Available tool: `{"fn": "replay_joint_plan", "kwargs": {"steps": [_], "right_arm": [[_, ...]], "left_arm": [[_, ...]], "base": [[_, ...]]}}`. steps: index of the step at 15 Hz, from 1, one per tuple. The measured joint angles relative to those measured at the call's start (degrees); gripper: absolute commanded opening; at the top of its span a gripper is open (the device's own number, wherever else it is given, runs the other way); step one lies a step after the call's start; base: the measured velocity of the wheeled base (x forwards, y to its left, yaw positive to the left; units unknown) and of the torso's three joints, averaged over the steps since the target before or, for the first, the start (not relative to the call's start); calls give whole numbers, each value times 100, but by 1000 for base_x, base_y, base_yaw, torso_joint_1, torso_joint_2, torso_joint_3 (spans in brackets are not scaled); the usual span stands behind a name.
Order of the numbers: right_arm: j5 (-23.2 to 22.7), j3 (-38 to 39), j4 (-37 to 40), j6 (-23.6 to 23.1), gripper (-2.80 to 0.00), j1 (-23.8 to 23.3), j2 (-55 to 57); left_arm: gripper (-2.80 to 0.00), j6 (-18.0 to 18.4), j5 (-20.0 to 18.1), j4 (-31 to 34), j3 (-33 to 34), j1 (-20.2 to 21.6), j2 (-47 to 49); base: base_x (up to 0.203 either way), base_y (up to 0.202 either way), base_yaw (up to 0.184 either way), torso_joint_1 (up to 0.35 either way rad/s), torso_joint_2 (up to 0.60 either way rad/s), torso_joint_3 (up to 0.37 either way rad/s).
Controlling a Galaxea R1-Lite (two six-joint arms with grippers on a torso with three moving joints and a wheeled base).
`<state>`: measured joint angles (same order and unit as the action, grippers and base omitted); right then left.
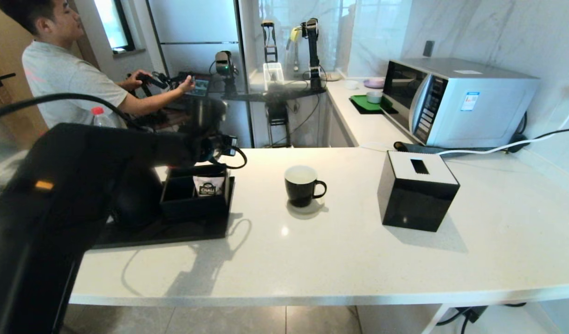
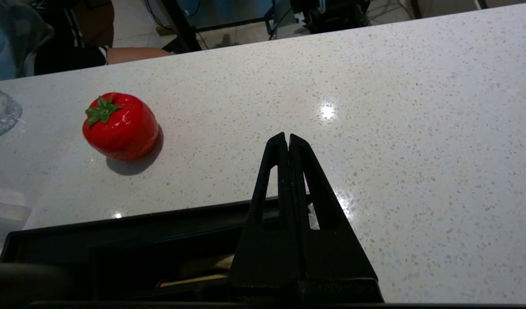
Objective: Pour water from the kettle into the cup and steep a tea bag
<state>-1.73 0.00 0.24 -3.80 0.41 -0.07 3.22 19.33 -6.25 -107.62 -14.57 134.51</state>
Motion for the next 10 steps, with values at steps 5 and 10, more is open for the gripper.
{"fn": "replay_joint_plan", "kwargs": {"steps": [5, 10], "right_arm": [[2, 0, 2, 0, -280, 0, 0], [2, 0, 2, 1, -280, 0, 0]], "left_arm": [[-280, -30, 173, -2, 378, -45, -587], [-280, -39, 134, -2, 969, -262, -1301]], "base": [[0, 0, 0, 0, 0, 0], [0, 0, 0, 0, 0, 0]]}}
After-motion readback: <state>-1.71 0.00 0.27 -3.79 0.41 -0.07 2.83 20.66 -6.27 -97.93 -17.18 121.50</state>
